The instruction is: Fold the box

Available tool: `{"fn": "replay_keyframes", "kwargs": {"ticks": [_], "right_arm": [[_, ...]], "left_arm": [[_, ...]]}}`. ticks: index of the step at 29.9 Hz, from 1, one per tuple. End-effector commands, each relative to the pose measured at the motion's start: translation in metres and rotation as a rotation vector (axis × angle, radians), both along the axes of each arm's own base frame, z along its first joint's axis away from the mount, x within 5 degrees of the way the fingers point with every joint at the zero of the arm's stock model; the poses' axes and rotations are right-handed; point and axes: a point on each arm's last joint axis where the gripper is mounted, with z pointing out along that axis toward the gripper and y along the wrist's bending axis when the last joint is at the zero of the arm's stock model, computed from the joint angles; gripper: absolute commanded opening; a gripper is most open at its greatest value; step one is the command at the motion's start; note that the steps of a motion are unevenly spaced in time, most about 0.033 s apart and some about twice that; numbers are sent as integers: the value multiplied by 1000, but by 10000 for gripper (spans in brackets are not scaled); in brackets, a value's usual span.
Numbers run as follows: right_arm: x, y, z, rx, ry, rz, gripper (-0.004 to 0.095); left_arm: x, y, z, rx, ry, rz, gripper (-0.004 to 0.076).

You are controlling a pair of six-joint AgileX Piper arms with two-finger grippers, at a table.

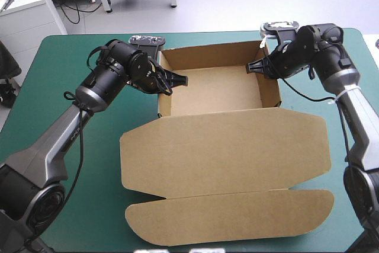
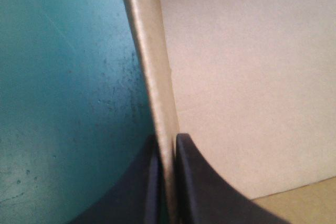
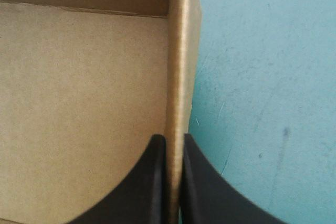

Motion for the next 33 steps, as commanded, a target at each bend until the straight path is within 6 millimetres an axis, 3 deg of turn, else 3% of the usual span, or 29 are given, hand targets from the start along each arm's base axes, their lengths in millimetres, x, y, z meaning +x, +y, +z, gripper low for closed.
{"fn": "replay_keyframes", "kwargs": {"ticks": [1, 13, 20, 24, 27, 31, 33], "right_arm": [[-5, 8, 12, 49, -17, 74, -15], [23, 17, -34, 40, 103, 85, -15], [26, 17, -43, 29, 128, 94, -14], [25, 16, -43, 15, 132, 96, 17], [25, 16, -44, 11, 136, 101, 182], [24, 16, -44, 10, 151, 103, 544], [24, 16, -44, 13, 152, 98, 698]], "left_arm": [[1, 0, 15, -68, -48, -73, -8], [23, -4, -26, 12, 67, -90, -9], [27, -9, -39, 24, 103, -129, -4], [27, -8, -39, 32, 104, -129, 76], [27, -8, -39, 37, 102, -128, 210], [27, -6, -39, 50, 97, -125, 413], [28, -4, -40, 70, 99, -111, 470]]}}
